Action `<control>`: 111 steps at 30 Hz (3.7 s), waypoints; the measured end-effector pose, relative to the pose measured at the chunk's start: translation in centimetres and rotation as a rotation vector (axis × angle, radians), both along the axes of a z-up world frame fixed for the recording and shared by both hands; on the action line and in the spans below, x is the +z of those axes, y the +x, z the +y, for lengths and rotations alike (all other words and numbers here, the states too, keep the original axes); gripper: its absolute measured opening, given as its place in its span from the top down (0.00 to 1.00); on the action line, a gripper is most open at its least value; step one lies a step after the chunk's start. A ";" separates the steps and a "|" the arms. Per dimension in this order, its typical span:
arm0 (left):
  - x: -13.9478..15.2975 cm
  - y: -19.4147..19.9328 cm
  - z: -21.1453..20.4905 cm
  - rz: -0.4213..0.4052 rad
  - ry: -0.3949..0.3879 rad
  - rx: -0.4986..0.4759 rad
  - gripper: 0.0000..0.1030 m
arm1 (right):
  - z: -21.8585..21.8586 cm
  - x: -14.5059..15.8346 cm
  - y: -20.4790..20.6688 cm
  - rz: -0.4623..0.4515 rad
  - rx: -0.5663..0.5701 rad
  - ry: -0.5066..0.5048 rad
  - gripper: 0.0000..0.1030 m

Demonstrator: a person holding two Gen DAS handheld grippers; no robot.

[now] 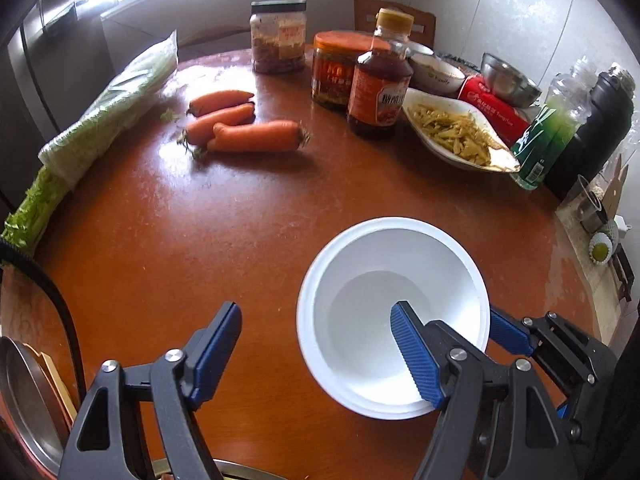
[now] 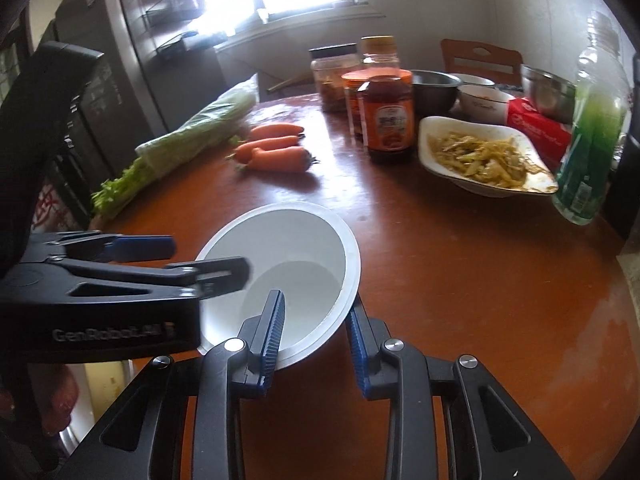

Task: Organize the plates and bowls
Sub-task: 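Grasp the white bowl rim with both grippers and lift it, then carry the white bowl over the yellow bowl and lower it inside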

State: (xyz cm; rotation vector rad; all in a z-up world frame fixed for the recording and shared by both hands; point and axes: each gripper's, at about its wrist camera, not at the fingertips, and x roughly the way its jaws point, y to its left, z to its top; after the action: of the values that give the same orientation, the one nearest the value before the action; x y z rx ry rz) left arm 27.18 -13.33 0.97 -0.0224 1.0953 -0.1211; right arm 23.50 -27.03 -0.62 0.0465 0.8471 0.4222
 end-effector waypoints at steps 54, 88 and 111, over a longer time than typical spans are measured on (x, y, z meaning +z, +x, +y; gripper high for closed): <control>11.1 -14.6 9.8 -0.322 -0.082 0.037 0.66 | 9.6 11.3 -12.9 -0.285 0.095 -0.022 0.70; 6.8 -19.8 11.0 -0.308 -0.116 0.032 0.66 | 11.1 7.6 -18.3 -0.263 0.086 -0.042 0.70; 1.9 -18.2 10.8 -0.267 -0.092 0.040 0.66 | 11.3 3.4 -16.7 -0.200 0.085 -0.086 0.70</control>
State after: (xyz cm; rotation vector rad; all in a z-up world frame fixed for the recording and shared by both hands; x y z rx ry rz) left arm 9.02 -2.50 2.91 -0.1077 0.8219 -0.1345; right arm 6.81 -15.70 2.76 -0.1101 0.6711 0.4612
